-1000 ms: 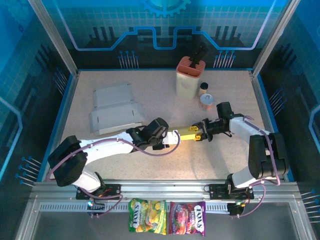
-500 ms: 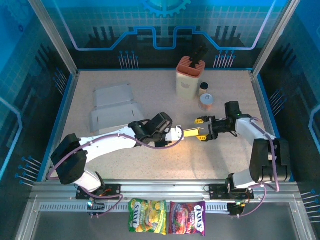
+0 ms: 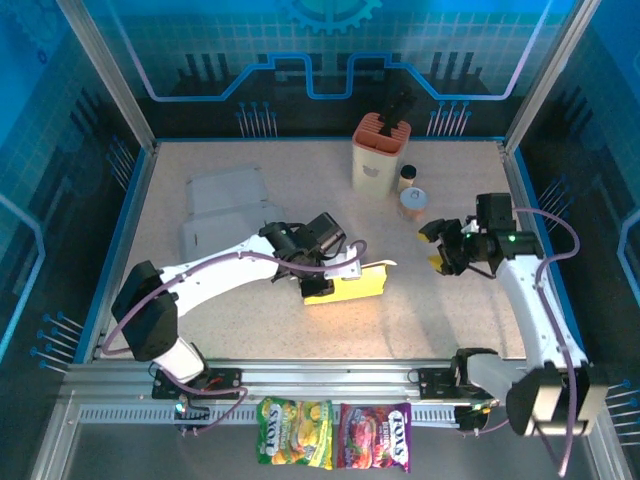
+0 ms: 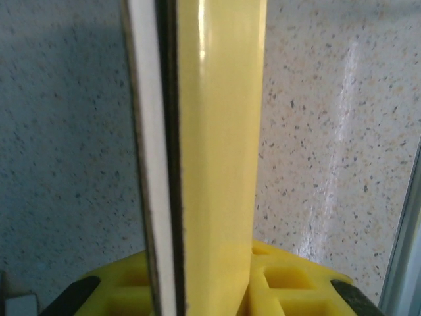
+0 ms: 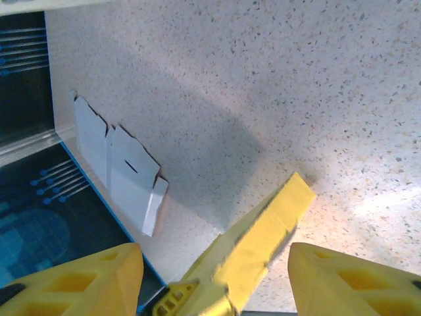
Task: Fold the paper box
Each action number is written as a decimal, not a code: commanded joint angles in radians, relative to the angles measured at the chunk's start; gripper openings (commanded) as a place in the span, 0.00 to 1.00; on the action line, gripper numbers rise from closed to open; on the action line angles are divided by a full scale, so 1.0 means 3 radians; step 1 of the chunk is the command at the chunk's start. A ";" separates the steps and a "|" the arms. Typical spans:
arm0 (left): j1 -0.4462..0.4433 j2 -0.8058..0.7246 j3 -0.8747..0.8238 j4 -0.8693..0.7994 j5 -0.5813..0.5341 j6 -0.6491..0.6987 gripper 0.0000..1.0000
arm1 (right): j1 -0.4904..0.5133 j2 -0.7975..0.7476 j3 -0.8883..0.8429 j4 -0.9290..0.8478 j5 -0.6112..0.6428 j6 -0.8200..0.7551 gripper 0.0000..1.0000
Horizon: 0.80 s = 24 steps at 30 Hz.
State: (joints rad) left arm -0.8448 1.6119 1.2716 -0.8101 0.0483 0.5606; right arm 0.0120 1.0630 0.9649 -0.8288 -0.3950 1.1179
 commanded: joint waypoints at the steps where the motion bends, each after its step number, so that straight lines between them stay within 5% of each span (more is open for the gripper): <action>1: 0.0048 0.0123 0.0156 -0.0299 0.0059 -0.0162 0.24 | 0.0482 -0.0126 -0.0105 -0.0129 0.0530 0.0168 0.59; 9: 0.0098 0.0358 0.0356 -0.0358 0.0020 -0.0333 0.28 | 0.1629 -0.0220 -0.0457 0.0456 0.1042 0.0722 0.59; 18: 0.0093 0.0299 0.0321 -0.0346 0.0054 -0.0360 0.31 | 0.1761 -0.0015 -0.0521 0.0972 0.1216 0.0867 0.61; 24: 0.0095 0.0278 0.0299 -0.0308 0.0050 -0.0375 0.33 | 0.1757 0.0209 -0.0534 0.0958 0.1186 0.0845 0.52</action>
State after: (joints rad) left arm -0.8207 1.7008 1.3571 -0.8680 0.0490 0.4679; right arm 0.5293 1.1015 0.8185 -0.5373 -0.0628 1.3659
